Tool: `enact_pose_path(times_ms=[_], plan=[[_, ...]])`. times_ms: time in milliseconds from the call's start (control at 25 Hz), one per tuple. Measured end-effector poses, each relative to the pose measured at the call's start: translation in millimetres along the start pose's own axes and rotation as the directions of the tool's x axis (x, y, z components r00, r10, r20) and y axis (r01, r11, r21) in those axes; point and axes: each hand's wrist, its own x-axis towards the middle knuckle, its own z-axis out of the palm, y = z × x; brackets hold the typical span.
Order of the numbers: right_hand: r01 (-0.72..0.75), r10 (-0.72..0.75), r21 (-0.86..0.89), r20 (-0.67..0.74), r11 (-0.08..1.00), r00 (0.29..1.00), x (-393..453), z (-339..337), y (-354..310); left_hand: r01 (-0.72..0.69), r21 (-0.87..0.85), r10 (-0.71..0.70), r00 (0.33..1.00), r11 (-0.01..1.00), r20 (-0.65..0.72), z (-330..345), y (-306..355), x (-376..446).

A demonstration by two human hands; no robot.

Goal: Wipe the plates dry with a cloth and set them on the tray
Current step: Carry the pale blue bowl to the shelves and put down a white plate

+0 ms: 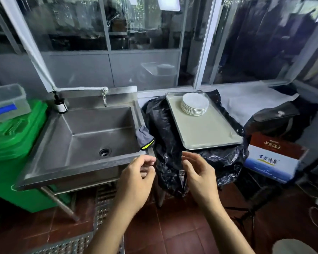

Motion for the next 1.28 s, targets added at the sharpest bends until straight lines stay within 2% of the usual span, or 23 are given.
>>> enact_pose_path(times_ms=[200, 520, 800, 1000, 1200, 1280], plan=[[-0.049, 0.051, 0.035, -0.054, 0.998, 0.997, 99.2, 18.6, 8.8, -0.001, -0.030, 0.004, 0.996, 1.000, 0.088, 27.8, -16.7, 109.5], [-0.067, 0.074, 0.059, -0.127, 0.996, 0.989, 244.0, 3.5, 48.0, -0.001, -0.008, 0.003, 0.979, 1.000, 0.202, 95.2, -26.1, 242.8], [-0.105, 0.112, 0.071, -0.103, 0.992, 0.988, 405.3, -22.1, 107.1, 0.082, 0.054, -0.090, 0.984, 0.995, 0.153, 179.7, -32.1, 371.4], [-0.179, 0.184, 0.060, -0.089, 0.982, 0.979, 515.7, -50.7, 156.7, 0.139, 0.023, -0.139, 0.990, 0.990, 0.016, 264.6, -28.7, 464.5], [-0.255, 0.263, 0.076, -0.123, 0.964, 0.957, 610.2, -68.5, 214.3, 0.184, 0.029, -0.183, 0.983, 0.983, -0.009, 339.1, -52.9, 546.7], [-0.278, 0.282, 0.047, -0.145, 0.959, 0.948, 640.2, -69.6, 235.5, 0.254, 0.044, -0.254, 0.967, 0.966, -0.009, 361.7, -68.5, 572.1]])
